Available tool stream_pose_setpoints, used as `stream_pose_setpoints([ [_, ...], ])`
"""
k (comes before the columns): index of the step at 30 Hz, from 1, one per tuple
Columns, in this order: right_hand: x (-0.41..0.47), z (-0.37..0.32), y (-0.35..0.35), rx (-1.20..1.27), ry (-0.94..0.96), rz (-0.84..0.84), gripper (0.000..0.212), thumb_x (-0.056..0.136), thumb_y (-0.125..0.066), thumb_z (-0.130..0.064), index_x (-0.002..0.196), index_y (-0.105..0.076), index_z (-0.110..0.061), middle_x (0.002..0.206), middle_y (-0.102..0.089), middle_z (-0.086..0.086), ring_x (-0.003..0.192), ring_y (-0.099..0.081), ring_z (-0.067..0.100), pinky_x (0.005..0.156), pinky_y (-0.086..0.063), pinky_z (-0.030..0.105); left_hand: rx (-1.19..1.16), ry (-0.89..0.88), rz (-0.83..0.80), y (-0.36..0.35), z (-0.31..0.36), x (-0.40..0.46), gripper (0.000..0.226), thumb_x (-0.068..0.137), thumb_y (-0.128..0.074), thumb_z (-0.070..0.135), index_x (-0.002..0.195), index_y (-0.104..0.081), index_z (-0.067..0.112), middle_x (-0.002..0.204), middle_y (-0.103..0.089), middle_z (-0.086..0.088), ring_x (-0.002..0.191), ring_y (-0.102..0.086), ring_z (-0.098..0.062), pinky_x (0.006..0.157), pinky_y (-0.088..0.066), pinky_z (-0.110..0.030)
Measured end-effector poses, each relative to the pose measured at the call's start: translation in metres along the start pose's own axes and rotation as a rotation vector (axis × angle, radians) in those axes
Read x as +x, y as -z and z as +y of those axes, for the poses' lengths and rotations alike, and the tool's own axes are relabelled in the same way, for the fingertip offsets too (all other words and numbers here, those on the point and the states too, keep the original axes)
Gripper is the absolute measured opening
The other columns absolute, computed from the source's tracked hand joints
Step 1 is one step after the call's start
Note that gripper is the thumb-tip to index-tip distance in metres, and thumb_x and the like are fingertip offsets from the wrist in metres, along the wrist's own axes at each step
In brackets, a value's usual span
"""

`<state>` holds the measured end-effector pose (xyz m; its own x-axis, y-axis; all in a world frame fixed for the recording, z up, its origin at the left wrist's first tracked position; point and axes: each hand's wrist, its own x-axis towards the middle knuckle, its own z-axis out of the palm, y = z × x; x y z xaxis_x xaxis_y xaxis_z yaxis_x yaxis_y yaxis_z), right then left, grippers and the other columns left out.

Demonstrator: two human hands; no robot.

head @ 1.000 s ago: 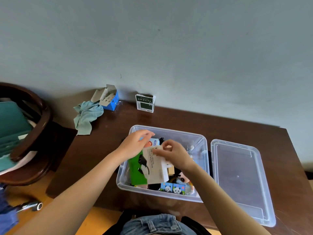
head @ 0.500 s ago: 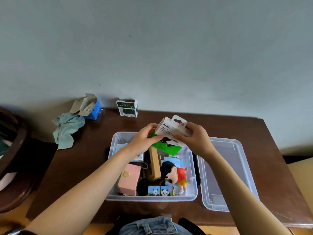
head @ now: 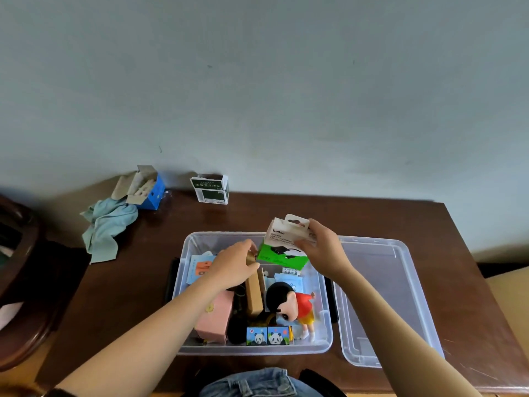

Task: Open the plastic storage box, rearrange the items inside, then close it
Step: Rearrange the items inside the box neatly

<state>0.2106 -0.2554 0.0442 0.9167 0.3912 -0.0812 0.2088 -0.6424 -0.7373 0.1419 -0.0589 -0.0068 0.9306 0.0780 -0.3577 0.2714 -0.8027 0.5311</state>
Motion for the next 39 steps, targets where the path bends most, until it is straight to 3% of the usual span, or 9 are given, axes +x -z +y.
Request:
stream_pose_setpoints([
  [4,0.009,0.007,-0.004,0.066,0.005,0.035,0.017,0.084,-0.063,-0.002,0.097,-0.056,-0.01,0.09,-0.062,-0.003,0.081,-0.056,0.014,0.062,-0.038,0.006,0.011,0.027,0.032,0.006,-0.005,0.001,0.011,0.082,-0.061,0.032,0.081,-0.051,0.03,0.093,-0.057,0.011,0.081,-0.057,-0.013,0.069,-0.044,-0.03],
  [8,0.015,0.01,-0.015,0.034,0.049,-0.075,0.021,0.086,-0.062,-0.005,0.095,-0.052,-0.022,0.092,-0.062,-0.009,0.084,-0.057,0.011,0.064,-0.041,0.006,0.003,0.032,0.024,0.006,-0.005,0.003,0.012,0.08,-0.064,0.031,0.075,-0.053,0.029,0.092,-0.055,0.009,0.085,-0.058,-0.014,0.077,-0.048,-0.034],
  [10,0.016,0.012,-0.026,-0.007,0.059,-0.095,0.02,0.087,-0.062,-0.006,0.1,-0.055,-0.019,0.1,-0.064,-0.005,0.09,-0.058,0.012,0.071,-0.044,0.008,-0.006,0.029,0.004,0.006,-0.006,0.006,0.015,0.079,-0.065,0.03,0.072,-0.052,0.028,0.091,-0.053,0.009,0.082,-0.057,-0.014,0.077,-0.049,-0.035],
  [12,0.019,0.015,-0.036,-0.07,0.045,-0.082,0.02,0.087,-0.062,-0.008,0.105,-0.056,-0.016,0.106,-0.065,-0.001,0.092,-0.056,0.014,0.078,-0.047,0.022,-0.01,0.03,-0.013,0.007,-0.006,0.008,0.017,0.079,-0.066,0.03,0.069,-0.052,0.028,0.09,-0.052,0.007,0.08,-0.057,-0.014,0.074,-0.049,-0.034],
  [14,0.021,0.017,-0.041,-0.14,0.029,-0.043,0.02,0.088,-0.062,-0.011,0.107,-0.057,-0.017,0.107,-0.064,-0.001,0.093,-0.05,0.012,0.076,-0.042,0.025,-0.019,0.043,-0.022,0.007,-0.008,0.01,0.017,0.078,-0.067,0.029,0.069,-0.052,0.027,0.09,-0.053,0.006,0.078,-0.057,-0.014,0.072,-0.049,-0.034],
  [20,0.021,0.021,-0.039,-0.26,0.083,0.03,0.018,0.089,-0.06,-0.01,0.106,-0.059,-0.017,0.106,-0.065,-0.003,0.098,-0.052,0.019,0.079,-0.045,0.034,0.041,0.033,0.023,0.002,-0.007,0.011,0.019,0.078,-0.06,0.034,0.079,-0.041,0.031,0.089,-0.055,0.009,0.073,-0.053,-0.011,0.057,-0.037,-0.028],
  [26,0.012,0.033,-0.04,-0.16,0.005,0.039,0.014,0.091,-0.057,-0.01,0.103,-0.057,-0.017,0.109,-0.064,-0.003,0.091,-0.046,0.011,0.068,-0.039,0.02,0.25,-0.014,0.097,-0.013,-0.003,0.01,0.033,0.088,-0.048,0.036,0.117,-0.047,0.019,0.112,-0.051,0.003,0.089,-0.054,-0.018,0.065,-0.038,-0.029],
  [29,0.011,0.032,-0.037,-0.112,0.007,0.043,0.013,0.09,-0.058,-0.008,0.099,-0.056,-0.017,0.106,-0.064,-0.002,0.089,-0.049,0.012,0.07,-0.041,0.021,0.331,0.003,0.045,-0.017,-0.001,0.009,0.045,0.092,-0.039,0.038,0.128,-0.042,0.013,0.123,-0.045,-0.004,0.097,-0.056,-0.024,0.067,-0.041,-0.032],
  [39,0.011,0.028,-0.031,-0.274,0.078,0.026,0.013,0.091,-0.058,-0.008,0.102,-0.056,-0.015,0.105,-0.063,0.001,0.088,-0.054,0.017,0.068,-0.044,0.024,0.558,0.08,-0.048,-0.009,0.004,0.012,0.045,0.091,-0.035,0.042,0.118,-0.052,0.011,0.124,-0.041,-0.007,0.108,-0.046,-0.025,0.078,-0.04,-0.035],
])
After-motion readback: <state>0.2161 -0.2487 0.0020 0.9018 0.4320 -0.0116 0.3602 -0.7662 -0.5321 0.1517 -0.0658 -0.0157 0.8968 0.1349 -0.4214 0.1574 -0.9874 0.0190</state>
